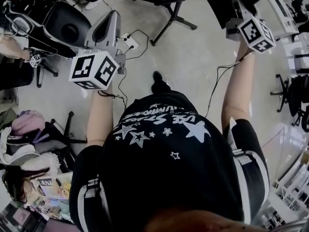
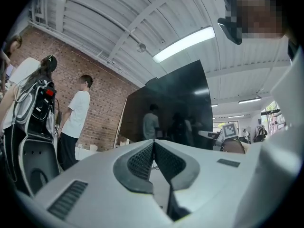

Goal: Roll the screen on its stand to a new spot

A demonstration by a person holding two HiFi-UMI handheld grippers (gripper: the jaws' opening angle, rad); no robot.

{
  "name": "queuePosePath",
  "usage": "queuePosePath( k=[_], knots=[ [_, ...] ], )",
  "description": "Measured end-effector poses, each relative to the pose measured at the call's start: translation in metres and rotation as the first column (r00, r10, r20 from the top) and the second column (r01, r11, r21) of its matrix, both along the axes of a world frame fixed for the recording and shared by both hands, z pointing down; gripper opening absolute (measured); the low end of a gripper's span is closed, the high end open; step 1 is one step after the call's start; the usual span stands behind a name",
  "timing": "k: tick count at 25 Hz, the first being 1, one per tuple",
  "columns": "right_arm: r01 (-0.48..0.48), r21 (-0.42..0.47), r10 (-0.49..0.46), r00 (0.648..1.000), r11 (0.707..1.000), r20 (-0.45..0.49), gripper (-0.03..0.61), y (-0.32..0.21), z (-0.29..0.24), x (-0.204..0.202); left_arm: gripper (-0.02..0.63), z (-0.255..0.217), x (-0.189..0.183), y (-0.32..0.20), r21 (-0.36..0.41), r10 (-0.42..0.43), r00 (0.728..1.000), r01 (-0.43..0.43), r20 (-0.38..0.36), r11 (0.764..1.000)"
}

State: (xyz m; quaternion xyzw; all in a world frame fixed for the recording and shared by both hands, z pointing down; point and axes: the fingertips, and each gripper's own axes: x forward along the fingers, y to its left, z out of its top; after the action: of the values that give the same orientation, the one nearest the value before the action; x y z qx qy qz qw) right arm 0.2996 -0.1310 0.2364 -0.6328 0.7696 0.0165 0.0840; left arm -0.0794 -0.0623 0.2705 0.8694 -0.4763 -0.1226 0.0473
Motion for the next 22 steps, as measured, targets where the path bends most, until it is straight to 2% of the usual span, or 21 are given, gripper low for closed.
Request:
queuePosePath(
  k=[12,22],
  knots=[
    [-0.029,-0.007,0.029,1.000,1.000,-0.004,0.222,0.034,0.001,-0.003,0.012,0.011,-0.006,0.046,-0.013,0.046,0.999,-0.046,-0.026,0.999],
    [-0.029,-0.002,0.029,0.999,1.000,-0.022,0.222,0.046,0.000,-0.015,0.012,0.002,-0.004,0.073,0.006,-0.024,0.999,0.024,-0.023,1.000]
  ],
)
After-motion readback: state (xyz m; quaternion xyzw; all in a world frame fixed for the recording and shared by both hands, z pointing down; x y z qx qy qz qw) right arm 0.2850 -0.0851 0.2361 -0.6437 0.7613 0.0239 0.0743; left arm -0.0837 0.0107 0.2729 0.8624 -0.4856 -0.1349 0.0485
